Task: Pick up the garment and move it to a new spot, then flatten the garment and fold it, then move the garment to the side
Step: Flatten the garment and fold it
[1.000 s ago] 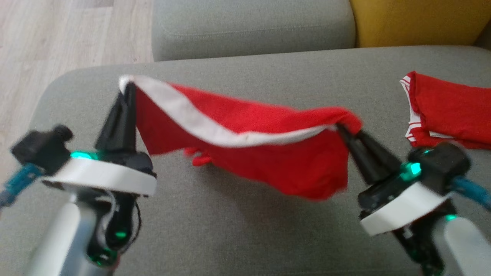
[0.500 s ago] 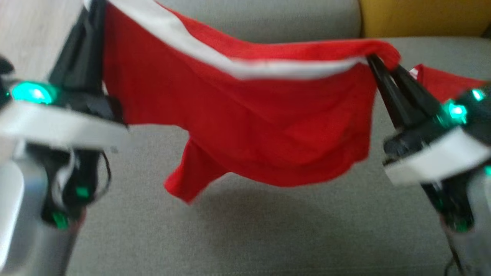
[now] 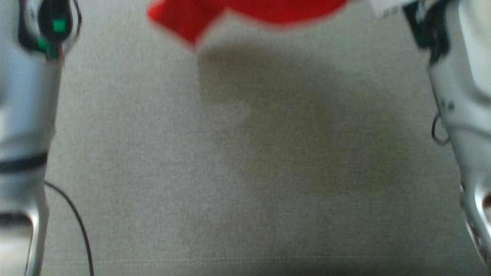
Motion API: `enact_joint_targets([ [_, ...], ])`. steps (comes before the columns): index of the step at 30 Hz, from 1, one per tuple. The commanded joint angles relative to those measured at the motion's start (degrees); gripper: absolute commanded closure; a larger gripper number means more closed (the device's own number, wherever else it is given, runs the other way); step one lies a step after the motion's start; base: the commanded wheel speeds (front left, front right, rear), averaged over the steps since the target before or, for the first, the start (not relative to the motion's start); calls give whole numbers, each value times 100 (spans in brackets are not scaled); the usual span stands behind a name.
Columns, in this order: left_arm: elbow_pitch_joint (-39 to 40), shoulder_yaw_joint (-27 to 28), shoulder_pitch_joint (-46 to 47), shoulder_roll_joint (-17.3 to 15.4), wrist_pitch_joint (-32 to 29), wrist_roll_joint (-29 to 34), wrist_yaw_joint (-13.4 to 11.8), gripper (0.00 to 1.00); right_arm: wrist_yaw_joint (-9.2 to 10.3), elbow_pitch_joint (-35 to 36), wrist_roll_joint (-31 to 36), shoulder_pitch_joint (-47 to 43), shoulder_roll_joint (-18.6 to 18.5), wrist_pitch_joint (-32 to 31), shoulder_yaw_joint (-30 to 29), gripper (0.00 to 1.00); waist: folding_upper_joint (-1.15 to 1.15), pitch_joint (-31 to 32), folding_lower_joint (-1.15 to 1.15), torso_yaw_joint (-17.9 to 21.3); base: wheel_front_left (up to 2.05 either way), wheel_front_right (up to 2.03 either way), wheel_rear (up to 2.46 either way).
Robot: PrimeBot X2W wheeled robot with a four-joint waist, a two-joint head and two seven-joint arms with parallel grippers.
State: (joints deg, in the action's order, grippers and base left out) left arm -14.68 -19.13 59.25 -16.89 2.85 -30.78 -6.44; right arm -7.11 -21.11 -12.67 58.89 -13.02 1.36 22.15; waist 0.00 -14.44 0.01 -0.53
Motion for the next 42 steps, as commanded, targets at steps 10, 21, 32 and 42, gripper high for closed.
enact_joint_targets([
  [10, -1569, -135, 502, 507, 1005, 22, 510, 100, -37, -2477, 805, 492, 676, 1267, -184, 100, 0, -869, -1, -412, 0, 0, 0],
  [21, -952, 531, -1333, 517, 1212, -188, 952, 100, -37, -2639, 206, -689, 680, 1362, 359, 100, 0, -743, -1, -284, 0, 0, 0],
  [32, 1516, 1082, -4241, 782, 1214, 19, 931, 100, -37, -1007, -549, -2468, -71, 1127, 531, 100, 0, 71, -1, -267, 0, 0, 0],
  [42, 2916, 837, -6175, 1014, 1213, 203, 702, 100, -37, 1306, -854, -4766, -664, 289, -55, 100, 0, 629, -1, -123, 0, 0, 0],
])
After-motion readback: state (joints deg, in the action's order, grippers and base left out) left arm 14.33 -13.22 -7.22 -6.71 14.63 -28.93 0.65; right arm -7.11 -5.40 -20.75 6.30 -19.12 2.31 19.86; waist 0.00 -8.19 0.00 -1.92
